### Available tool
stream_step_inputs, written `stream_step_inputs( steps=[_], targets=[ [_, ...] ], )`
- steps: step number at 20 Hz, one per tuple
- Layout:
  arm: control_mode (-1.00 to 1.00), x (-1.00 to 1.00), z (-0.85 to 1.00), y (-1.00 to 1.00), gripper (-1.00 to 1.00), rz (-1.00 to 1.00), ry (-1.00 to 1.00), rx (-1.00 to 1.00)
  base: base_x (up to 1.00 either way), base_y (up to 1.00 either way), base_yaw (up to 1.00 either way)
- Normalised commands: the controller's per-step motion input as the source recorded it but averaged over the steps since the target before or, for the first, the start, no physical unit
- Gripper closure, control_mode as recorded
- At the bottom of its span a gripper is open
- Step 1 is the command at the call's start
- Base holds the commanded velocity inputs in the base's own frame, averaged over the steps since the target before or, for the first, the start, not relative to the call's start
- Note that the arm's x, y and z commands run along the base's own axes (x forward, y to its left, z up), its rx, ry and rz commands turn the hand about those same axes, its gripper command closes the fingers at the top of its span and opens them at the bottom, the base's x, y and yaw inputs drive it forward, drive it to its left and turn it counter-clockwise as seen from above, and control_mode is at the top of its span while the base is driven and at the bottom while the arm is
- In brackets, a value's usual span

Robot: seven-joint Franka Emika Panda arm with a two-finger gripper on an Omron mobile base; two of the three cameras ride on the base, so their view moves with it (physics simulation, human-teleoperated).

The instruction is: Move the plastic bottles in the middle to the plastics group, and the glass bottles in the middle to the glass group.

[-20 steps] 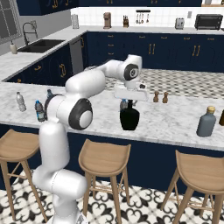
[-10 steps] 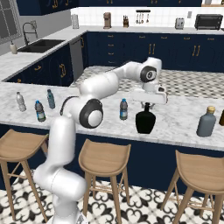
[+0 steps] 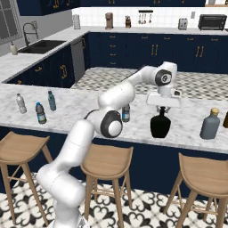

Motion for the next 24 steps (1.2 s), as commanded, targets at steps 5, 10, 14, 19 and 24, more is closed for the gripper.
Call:
stream_step_inputs(
  steps=[5, 10, 14, 19, 24],
  targets=[
    [-1.00, 0.55, 0.00, -0.61, 1.00, 0.00, 0.16, 0.04, 0.00, 0.00, 0.00],
    [-1.00, 0.37, 0.04, -0.55, 1.00, 0.00, 0.13, 0.09, 0.00, 0.00, 0.00],
    [-1.00, -0.19, 0.41, 0.00, 1.00, -0.04, 0.02, 0.08, 0.00, 0.00, 0.00],
    [-1.00, -0.02, 0.26, -0.03, 1.00, -0.08, 0.04, 0.06, 0.00, 0.00, 0.00],
    [-1.00, 0.07, 0.01, -0.01, 1.00, -0.12, 0.05, 0.00, 0.00, 0.00, 0.00]
  ],
)
